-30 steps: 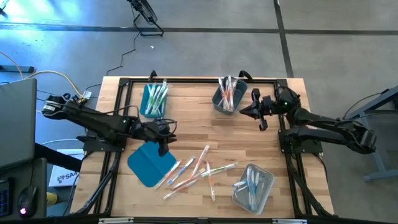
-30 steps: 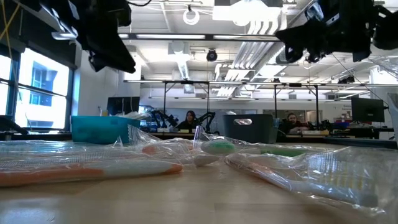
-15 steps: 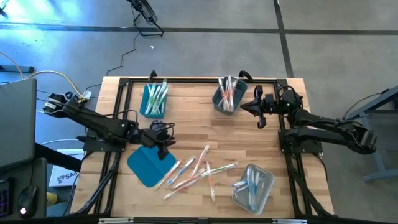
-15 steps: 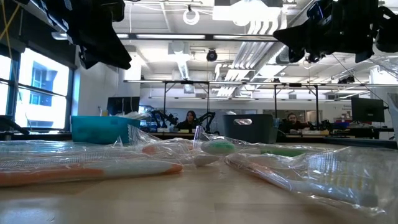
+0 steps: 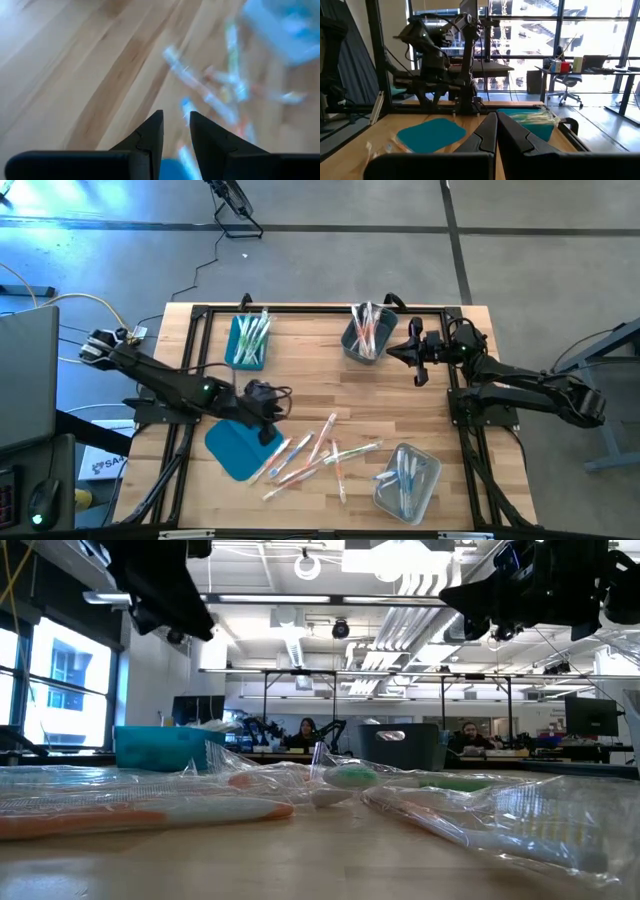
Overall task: Pick & Place Toothbrushes
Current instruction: Adjust the blue tablemat
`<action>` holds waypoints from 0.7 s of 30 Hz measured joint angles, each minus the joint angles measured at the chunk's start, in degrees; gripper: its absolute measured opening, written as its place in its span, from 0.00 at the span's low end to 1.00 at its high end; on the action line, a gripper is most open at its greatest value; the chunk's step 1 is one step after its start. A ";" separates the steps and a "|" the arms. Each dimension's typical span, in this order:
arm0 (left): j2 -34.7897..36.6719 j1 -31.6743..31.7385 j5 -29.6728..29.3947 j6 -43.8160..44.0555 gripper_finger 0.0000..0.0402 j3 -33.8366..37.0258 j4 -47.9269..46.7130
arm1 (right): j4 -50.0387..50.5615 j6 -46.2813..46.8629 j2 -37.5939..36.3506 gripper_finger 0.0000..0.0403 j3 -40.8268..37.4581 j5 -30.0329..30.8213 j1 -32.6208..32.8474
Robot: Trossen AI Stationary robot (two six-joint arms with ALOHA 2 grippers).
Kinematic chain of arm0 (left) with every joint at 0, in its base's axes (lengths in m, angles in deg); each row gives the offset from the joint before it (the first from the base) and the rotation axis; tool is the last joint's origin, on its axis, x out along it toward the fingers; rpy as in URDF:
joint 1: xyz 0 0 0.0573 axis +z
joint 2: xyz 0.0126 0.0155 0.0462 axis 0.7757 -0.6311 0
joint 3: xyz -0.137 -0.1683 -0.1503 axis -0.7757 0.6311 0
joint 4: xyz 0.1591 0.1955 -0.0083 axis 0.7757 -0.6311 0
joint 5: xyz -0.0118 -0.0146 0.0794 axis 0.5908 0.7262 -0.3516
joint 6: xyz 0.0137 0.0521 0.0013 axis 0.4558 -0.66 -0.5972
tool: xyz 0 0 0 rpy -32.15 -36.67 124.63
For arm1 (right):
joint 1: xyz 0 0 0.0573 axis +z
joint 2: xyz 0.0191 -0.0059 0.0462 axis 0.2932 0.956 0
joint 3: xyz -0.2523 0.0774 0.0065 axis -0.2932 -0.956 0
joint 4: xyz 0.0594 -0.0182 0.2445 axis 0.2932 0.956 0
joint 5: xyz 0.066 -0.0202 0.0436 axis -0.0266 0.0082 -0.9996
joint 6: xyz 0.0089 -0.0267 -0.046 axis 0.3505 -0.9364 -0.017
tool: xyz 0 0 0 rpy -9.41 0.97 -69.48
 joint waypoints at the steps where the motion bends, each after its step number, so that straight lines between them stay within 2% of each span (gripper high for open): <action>1: -1.15 0.02 -0.02 1.02 0.23 -1.71 -3.73 | 0.02 0.00 0.00 0.01 0.00 0.00 0.00; 4: -4.36 0.02 0.28 5.47 0.23 -6.02 -12.35 | 0.01 0.00 0.00 0.01 0.00 0.00 0.00; 7: -6.79 0.02 3.48 9.09 0.23 -8.18 -16.16 | 0.01 -0.04 0.00 0.01 0.00 -0.01 0.00; 15: -10.48 0.01 16.88 15.30 0.23 -8.37 -15.60 | -0.08 -0.20 0.00 0.01 0.00 -0.02 0.01; 21: -13.79 -0.78 20.90 15.88 0.23 -8.39 -16.08 | 0.02 -0.20 0.02 0.01 0.00 -0.11 0.02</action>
